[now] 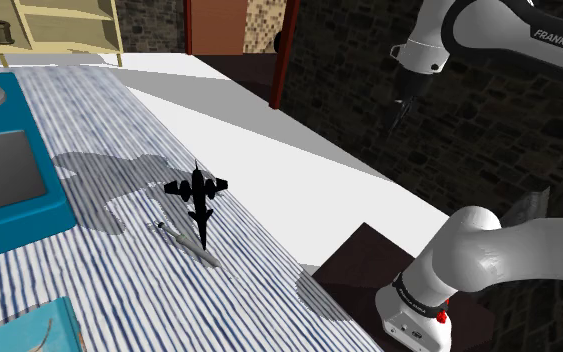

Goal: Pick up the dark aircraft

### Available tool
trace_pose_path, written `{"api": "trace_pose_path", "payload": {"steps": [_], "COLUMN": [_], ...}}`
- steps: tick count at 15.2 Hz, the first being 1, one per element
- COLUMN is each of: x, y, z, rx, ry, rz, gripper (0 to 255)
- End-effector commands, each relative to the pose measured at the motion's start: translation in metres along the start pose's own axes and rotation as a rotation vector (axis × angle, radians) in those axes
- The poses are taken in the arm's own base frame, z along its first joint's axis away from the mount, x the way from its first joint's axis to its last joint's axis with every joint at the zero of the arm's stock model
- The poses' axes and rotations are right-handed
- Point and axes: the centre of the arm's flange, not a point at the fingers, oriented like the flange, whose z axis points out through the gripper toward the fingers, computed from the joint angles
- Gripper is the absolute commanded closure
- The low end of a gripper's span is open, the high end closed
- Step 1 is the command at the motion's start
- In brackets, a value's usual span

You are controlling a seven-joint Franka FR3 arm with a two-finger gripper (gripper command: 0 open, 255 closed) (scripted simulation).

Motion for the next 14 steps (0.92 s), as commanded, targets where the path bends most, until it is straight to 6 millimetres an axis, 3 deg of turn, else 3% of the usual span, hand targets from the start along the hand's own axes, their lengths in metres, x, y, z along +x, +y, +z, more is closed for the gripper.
{"api": "trace_pose_path", "payload": {"steps": [1,14], "x": [0.000,0.077], "y": [0.000,-0.131], "z": [0.000,0.061], "rx": [0.000,0.039], "ry": [0.000,0.041], "rz": [0.000,0.038], "gripper": [0,0]}}
